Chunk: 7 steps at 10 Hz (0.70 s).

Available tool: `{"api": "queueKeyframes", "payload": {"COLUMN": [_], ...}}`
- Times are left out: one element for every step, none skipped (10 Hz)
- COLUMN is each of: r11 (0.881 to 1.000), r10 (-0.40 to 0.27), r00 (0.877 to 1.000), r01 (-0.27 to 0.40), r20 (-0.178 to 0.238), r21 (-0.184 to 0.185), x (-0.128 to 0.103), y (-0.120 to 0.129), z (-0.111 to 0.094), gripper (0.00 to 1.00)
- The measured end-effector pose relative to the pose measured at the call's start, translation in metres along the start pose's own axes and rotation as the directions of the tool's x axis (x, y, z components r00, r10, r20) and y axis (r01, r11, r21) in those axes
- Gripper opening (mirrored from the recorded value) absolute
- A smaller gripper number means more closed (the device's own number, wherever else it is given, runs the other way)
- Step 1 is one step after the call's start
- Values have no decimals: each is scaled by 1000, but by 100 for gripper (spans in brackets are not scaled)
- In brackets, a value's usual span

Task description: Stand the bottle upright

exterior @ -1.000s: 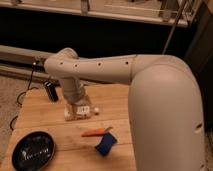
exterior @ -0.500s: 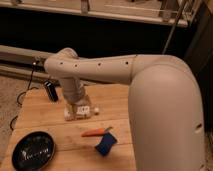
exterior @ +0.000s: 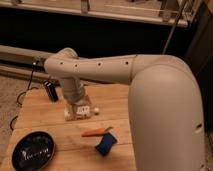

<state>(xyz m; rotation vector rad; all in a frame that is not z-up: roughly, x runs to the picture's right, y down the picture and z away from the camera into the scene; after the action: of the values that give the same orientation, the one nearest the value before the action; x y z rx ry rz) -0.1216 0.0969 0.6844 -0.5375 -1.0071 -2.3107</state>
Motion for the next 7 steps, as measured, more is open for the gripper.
{"api": "queueKeyframes", "payload": {"r11": [1000,1000,999,995,982,955,922], "r10": [2,17,49,96,189,297,387], "r00": [1000,1000,998,994,979,951,919], "r01": [-2,-17,-49,-96,-189,-297,-387], "r20": [3,14,28,46,71,82,83], "r21": [5,6,4,-2,-7,-7,-6], "x": [0,0,-2,-6,-11,-17,-21], "y": [2,11,18,27,40,51,60], "z": [3,11,15,19,23,23,22], "gripper": [63,63,63,63,63,63,63]}}
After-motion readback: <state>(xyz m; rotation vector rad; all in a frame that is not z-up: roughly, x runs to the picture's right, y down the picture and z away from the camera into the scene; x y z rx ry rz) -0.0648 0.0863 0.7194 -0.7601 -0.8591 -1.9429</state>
